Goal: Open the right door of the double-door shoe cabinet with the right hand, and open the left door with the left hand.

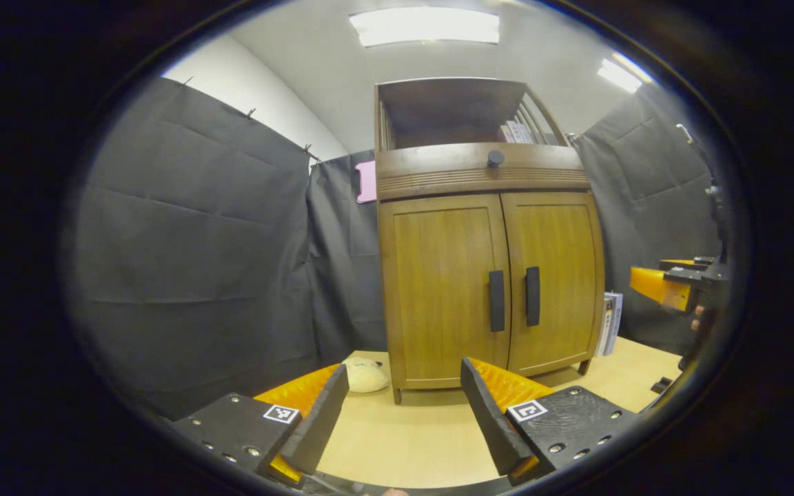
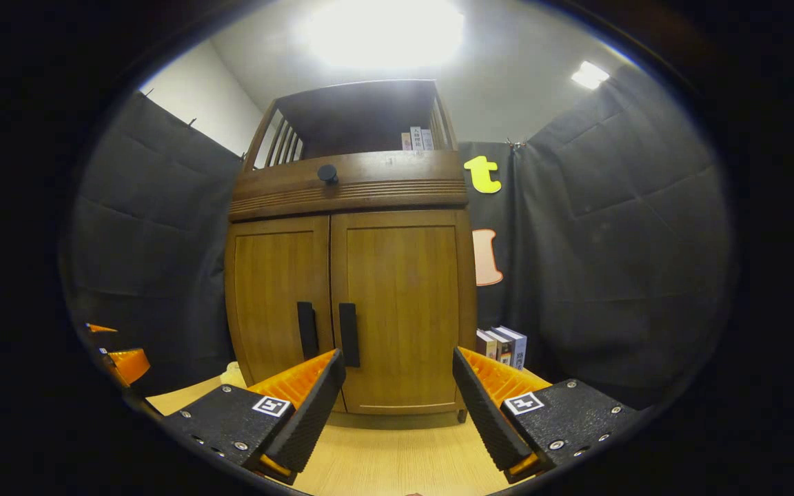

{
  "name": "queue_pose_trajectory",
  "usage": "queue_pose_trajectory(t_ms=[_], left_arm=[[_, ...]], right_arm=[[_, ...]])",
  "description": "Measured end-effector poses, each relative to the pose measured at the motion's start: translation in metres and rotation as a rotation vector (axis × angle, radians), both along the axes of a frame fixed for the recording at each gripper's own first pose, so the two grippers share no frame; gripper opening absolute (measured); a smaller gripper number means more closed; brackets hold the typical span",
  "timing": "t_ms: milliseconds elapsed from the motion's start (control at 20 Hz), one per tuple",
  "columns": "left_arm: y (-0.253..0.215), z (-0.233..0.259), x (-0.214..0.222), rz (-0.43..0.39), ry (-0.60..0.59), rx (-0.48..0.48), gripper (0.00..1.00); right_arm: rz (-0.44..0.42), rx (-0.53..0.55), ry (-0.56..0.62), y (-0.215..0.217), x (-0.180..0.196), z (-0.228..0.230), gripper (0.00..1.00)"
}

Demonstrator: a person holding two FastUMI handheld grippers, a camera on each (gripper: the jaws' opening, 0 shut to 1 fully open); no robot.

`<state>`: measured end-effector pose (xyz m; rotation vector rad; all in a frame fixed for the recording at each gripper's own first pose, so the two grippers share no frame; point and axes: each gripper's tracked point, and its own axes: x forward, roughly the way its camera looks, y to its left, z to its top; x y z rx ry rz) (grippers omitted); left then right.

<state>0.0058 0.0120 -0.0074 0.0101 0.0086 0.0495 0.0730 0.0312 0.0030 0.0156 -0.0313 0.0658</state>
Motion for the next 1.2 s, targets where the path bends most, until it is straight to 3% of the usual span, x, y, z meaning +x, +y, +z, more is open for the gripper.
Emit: queue_pose_trajectory(t_ms=[50, 100, 150, 250, 300, 400, 850, 900, 1000, 1150, 1200], left_arm=[[0.001, -0.002, -0.001, 0.004, 0.001, 0.000, 0.93], [0.001, -0.003, -0.003, 0.009, 0.003, 0.002, 0.93], [0.002, -0.005, -0.002, 0.012, 0.004, 0.004, 1.00], [0.004, -0.006, -0.003, 0.019, 0.011, 0.009, 1.00], [0.006, -0.006, -0.005, 0.022, 0.014, 0.009, 0.93], [0.010, -0.005, -0.007, 0.032, 0.018, 0.010, 1.00], [0.048, -0.003, -0.012, 0.100, 0.033, 0.027, 0.93], [0.053, -0.002, -0.013, 0.112, 0.035, 0.032, 0.87], [0.060, 0.000, -0.018, 0.137, 0.041, 0.041, 0.87], [0.073, -0.008, -0.021, 0.174, 0.050, 0.043, 1.00], [0.076, -0.009, -0.022, 0.184, 0.055, 0.045, 0.87]], right_arm=[[0.004, 0.005, -0.004, 0.003, 0.008, 0.001, 0.96], [0.010, 0.013, -0.005, 0.006, 0.016, 0.002, 0.96], [0.015, 0.020, -0.005, 0.009, 0.025, 0.001, 0.96], [0.022, 0.028, 0.001, 0.013, 0.043, -0.001, 0.97], [0.027, 0.033, 0.004, 0.016, 0.051, -0.001, 0.96], [0.031, 0.042, 0.003, 0.021, 0.064, -0.004, 0.96], [0.051, 0.031, 0.004, 0.055, 0.137, -0.009, 0.96], [0.055, 0.028, 0.004, 0.060, 0.143, -0.009, 0.96], [0.063, 0.027, 0.010, 0.068, 0.158, -0.014, 0.96], [0.079, 0.025, 0.034, 0.083, 0.179, -0.027, 0.95], [0.084, 0.025, 0.042, 0.087, 0.186, -0.031, 0.95]])
